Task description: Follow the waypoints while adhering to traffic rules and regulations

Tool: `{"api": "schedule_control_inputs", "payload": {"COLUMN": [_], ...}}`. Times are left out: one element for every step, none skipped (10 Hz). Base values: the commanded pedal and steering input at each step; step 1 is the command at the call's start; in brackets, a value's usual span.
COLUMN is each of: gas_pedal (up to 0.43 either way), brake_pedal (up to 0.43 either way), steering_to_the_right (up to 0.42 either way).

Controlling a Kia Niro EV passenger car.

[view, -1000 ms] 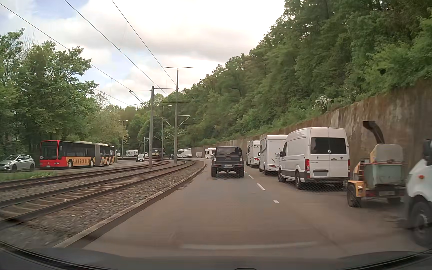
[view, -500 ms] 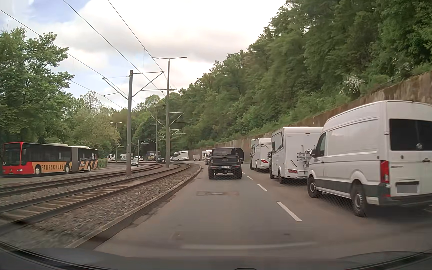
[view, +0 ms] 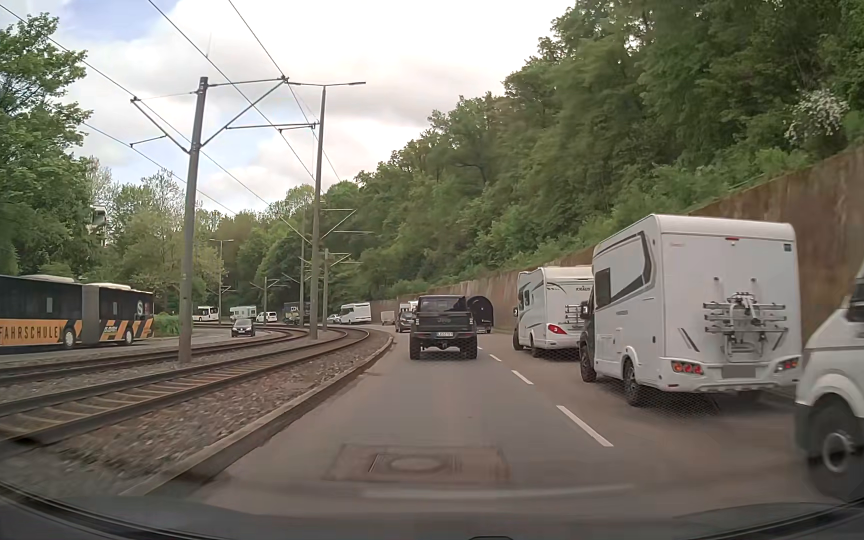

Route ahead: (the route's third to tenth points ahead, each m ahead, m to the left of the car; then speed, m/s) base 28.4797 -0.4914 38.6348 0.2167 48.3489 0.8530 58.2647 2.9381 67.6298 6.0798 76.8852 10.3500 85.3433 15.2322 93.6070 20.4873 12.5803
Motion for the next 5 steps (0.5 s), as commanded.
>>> {"api": "schedule_control_inputs", "payload": {"gas_pedal": [0.0,0.0,0.0,0.0,0.0], "brake_pedal": [0.0,0.0,0.0,0.0,0.0], "steering_to_the_right": [0.0,0.0,0.0,-0.003,-0.004]}}
